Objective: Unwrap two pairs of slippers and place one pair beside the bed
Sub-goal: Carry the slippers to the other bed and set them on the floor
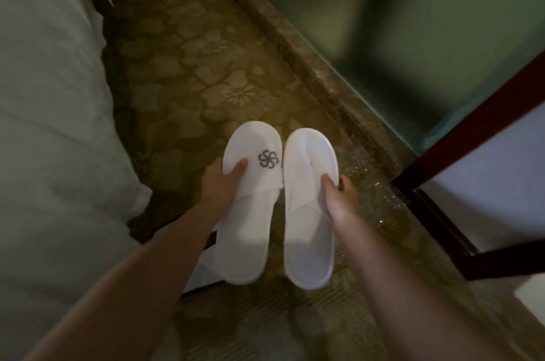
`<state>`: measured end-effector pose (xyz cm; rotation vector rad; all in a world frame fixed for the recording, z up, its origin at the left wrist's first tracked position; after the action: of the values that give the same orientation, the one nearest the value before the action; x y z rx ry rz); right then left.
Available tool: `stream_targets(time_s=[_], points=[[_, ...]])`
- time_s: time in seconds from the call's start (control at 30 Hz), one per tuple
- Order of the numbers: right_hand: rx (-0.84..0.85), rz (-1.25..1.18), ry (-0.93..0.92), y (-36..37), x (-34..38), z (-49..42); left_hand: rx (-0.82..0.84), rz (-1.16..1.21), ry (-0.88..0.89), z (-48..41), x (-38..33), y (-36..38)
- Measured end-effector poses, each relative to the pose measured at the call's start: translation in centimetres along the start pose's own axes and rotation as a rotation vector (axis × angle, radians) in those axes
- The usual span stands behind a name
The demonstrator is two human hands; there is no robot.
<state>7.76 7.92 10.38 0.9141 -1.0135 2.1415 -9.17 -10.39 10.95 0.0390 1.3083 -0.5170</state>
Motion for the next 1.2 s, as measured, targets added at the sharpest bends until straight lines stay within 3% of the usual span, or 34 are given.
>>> stream_targets(time_s=[0.33,0.63,0.77,1.2], points=[[0.072,0.258,0.055,-6.3,15.7,13.1,-0.135,-0.071,-0.110,7.9,-15.5,-10.7],[0.127,0.168,-0.035,-4.3,27.5,24.9,-0.250,-0.143,-0.097,13.0,-27.3,-22.4],[0.234,0.178,-0.101,-2.5,29.6,28.2,-0.297,-0.150,-0.124,15.2,-27.8,-27.4],[0.542,0.493,-0.255,5.7,28.2,39.9,-0.653,-0.003,-0.276,29.3,-20.4,-42.9]])
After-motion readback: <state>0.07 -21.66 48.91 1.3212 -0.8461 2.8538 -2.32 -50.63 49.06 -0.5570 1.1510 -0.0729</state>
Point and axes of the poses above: each hand's wrist, its own z-axis away from the middle knuckle, its own y-axis out of the palm, x = y × z, the point moved 7 cm from there along -z, towards the middle knuckle, and after that the axes turned 6 degrees about z, right-handed, at the moved point
